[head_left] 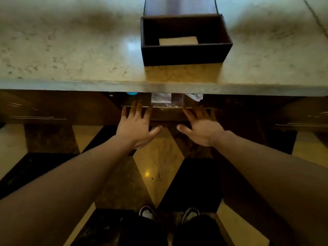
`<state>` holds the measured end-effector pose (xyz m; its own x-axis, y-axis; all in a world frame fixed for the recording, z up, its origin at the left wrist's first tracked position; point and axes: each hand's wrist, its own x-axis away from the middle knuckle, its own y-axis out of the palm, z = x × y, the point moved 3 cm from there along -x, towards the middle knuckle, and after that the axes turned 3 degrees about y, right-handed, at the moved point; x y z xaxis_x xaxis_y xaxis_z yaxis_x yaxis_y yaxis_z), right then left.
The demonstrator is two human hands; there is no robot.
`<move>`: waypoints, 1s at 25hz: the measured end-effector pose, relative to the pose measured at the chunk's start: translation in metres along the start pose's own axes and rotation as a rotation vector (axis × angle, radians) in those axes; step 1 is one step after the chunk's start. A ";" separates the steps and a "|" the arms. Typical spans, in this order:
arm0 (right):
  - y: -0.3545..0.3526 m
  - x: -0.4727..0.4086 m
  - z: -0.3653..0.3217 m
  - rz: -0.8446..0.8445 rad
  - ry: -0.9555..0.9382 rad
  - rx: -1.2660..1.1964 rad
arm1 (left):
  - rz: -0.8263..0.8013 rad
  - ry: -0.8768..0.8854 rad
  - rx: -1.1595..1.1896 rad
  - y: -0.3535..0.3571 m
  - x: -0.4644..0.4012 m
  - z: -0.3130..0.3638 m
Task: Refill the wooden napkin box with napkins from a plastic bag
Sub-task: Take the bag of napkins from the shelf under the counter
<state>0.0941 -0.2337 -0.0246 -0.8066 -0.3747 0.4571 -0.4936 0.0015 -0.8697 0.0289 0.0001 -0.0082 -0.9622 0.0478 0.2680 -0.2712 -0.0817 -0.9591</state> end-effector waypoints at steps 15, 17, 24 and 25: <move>0.120 -0.230 0.047 0.382 -0.051 0.037 | 0.250 -0.083 -0.034 0.161 -0.209 -0.058; 0.122 -0.248 0.049 0.537 -0.004 -0.076 | 0.284 -0.130 0.023 0.173 -0.231 -0.062; 0.133 -0.272 0.049 0.712 0.064 -0.016 | 0.287 -0.134 0.096 0.195 -0.266 -0.061; 0.132 -0.273 0.048 0.720 0.070 -0.035 | 0.285 -0.108 0.102 0.195 -0.268 -0.060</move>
<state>0.2649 -0.1758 -0.2736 -0.9539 -0.2091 -0.2153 0.1592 0.2556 -0.9536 0.2349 0.0309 -0.2724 -0.9953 -0.0966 0.0029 0.0143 -0.1762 -0.9843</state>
